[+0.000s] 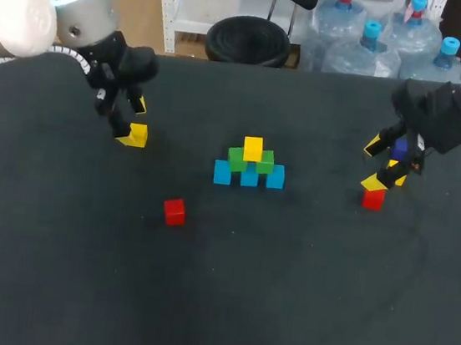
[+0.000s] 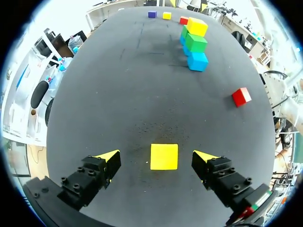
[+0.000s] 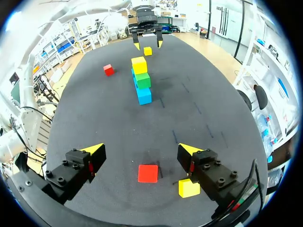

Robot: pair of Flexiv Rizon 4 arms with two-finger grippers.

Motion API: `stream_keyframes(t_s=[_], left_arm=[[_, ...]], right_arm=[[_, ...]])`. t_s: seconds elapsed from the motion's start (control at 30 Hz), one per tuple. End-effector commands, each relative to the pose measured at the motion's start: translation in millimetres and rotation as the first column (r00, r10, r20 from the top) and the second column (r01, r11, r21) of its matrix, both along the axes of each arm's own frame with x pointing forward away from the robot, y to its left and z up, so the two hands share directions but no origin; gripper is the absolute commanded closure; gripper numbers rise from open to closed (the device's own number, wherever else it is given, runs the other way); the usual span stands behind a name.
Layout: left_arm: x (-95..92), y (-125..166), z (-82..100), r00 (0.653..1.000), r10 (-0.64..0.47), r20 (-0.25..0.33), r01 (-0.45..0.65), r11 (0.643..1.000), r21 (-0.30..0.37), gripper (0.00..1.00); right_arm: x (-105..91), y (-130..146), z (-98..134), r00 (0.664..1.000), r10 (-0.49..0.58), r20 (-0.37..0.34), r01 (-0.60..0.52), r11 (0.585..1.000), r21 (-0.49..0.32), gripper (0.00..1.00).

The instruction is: Place the blue cubes, place green cubes on the blue cubes, place the yellow cubes on the green cubes, then place the red cubes on the yellow cubes, and place purple cube on the red cubes.

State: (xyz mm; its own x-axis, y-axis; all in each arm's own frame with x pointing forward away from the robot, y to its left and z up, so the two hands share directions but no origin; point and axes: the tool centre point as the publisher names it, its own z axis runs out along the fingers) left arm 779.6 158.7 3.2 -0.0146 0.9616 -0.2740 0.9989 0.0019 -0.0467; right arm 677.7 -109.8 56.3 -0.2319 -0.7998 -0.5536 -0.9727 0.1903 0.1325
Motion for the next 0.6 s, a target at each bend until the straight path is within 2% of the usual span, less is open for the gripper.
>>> stream_keyframes(t_s=[0.03,0.17,0.23,0.3,0.33,0.37,0.4,0.43,0.47,0.5,0.53,0.6], left_arm=[[3.1,1.1,-2.0,1.000,-0.002,-0.006,0.002,1.000,-0.004,0.12],[2.9,1.0,-3.3,1.000,-0.001,-0.010,0.001,1.000,-0.003,0.22],[2.4,0.7,-3.7,1.000,-0.002,-0.010,0.002,1.000,-0.003,0.32],[1.5,-0.3,-4.8,1.000,-0.003,-0.011,0.003,1.000,-0.003,0.34],[1.0,-1.1,-5.5,1.000,-0.004,-0.012,0.004,1.000,-0.003,0.51],[0.6,-1.9,-6.3,1.000,-0.005,-0.013,0.005,1.000,-0.003,0.55],[0.1,-2.7,-7.2,1.000,-0.006,-0.014,0.006,1.000,-0.003,0.66],[-0.5,-3.2,-7.9,1.000,-0.007,-0.014,0.007,1.000,-0.004,0.82],[-0.9,-3.5,-8.6,1.000,-0.006,-0.015,0.006,1.000,-0.005,0.91],[-1.8,-4.1,-9.3,1.000,-0.006,-0.016,0.006,1.000,-0.006,0.93],[-2.8,-4.6,-9.5,1.000,-0.007,-0.014,0.007,1.000,-0.009,1.00],[-4.2,-5.4,-9.6,1.000,-0.006,-0.014,0.005,1.000,-0.012,1.00]], right_arm=[[0.5,0.0,-0.6,1.000,0.001,0.000,-0.001,1.000,0.002,0.00],[0.5,0.0,-0.6,1.000,0.001,0.000,-0.001,1.000,0.002,0.00],[0.5,0.0,-0.6,1.000,0.001,0.000,-0.001,1.000,0.002,0.00],[0.5,0.0,-0.6,1.000,0.001,0.000,-0.001,1.000,0.002,0.00],[0.5,0.0,-0.6,1.000,0.001,0.000,-0.001,1.000,0.002,0.00],[0.5,0.0,-0.6,1.000,0.001,0.000,-0.001,1.000,0.002,0.00],[0.5,0.0,-0.6,1.000,0.001,0.000,-0.001,1.000,0.002,0.00],[0.5,0.0,-0.6,1.000,0.001,0.000,-0.001,1.000,0.002,0.00],[0.5,0.0,-0.6,1.000,0.001,0.000,-0.001,1.000,0.002,0.00],[0.5,0.0,-0.6,1.000,0.001,0.000,-0.001,1.000,0.002,0.00],[0.5,0.0,-0.6,1.000,0.001,0.000,-0.001,1.000,0.002,0.00],[0.5,0.0,-0.6,1.000,0.001,0.000,-0.001,1.000,0.002,0.00]])
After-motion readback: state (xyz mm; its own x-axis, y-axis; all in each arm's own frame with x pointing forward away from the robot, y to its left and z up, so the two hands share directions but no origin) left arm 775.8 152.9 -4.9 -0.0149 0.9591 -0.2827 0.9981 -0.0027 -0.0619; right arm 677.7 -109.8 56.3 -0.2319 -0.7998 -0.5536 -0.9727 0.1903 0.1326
